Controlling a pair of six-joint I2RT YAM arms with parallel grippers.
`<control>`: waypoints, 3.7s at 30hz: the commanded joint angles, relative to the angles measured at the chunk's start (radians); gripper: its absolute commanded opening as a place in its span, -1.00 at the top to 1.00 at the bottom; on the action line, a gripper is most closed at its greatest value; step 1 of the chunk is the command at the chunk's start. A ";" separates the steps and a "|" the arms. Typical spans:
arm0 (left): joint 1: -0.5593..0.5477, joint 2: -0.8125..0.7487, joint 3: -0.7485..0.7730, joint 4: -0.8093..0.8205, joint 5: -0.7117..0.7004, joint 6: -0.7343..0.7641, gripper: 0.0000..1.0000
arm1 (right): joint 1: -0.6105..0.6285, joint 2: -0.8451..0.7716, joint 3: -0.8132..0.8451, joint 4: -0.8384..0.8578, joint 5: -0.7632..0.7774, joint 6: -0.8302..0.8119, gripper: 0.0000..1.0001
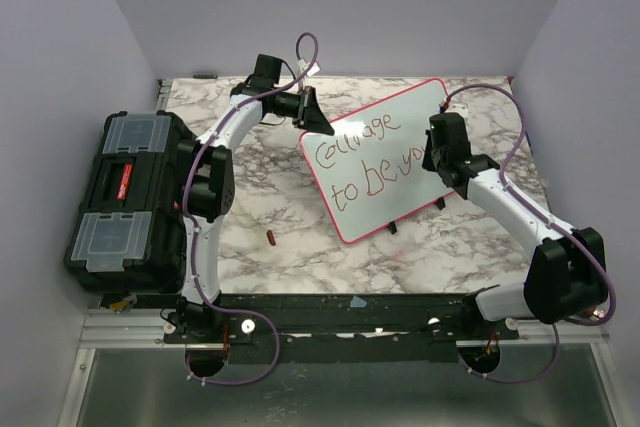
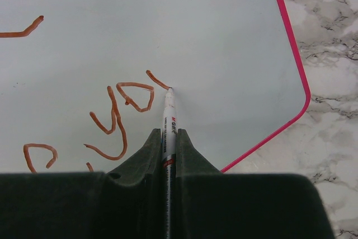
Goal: Write a sentence on the whiteboard
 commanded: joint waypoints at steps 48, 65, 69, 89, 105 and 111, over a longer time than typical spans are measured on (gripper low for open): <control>0.010 -0.023 0.002 0.074 0.011 0.098 1.00 | -0.013 0.074 0.056 0.016 -0.009 0.031 0.99; 0.010 -0.023 0.002 0.076 0.011 0.096 1.00 | -0.012 0.040 -0.024 0.008 0.017 0.038 0.99; 0.010 -0.023 0.004 0.076 0.011 0.094 1.00 | -0.013 0.032 -0.018 -0.005 0.035 0.038 0.99; 0.010 -0.040 0.008 0.065 -0.035 0.093 1.00 | -0.012 -0.220 0.075 -0.111 0.047 0.053 0.99; -0.020 -0.139 -0.057 0.064 -0.243 0.043 1.00 | -0.013 -0.351 0.036 -0.114 -0.090 0.092 0.99; -0.025 -0.194 -0.138 0.109 -0.273 0.029 1.00 | -0.012 -0.380 0.014 -0.103 -0.120 0.099 0.98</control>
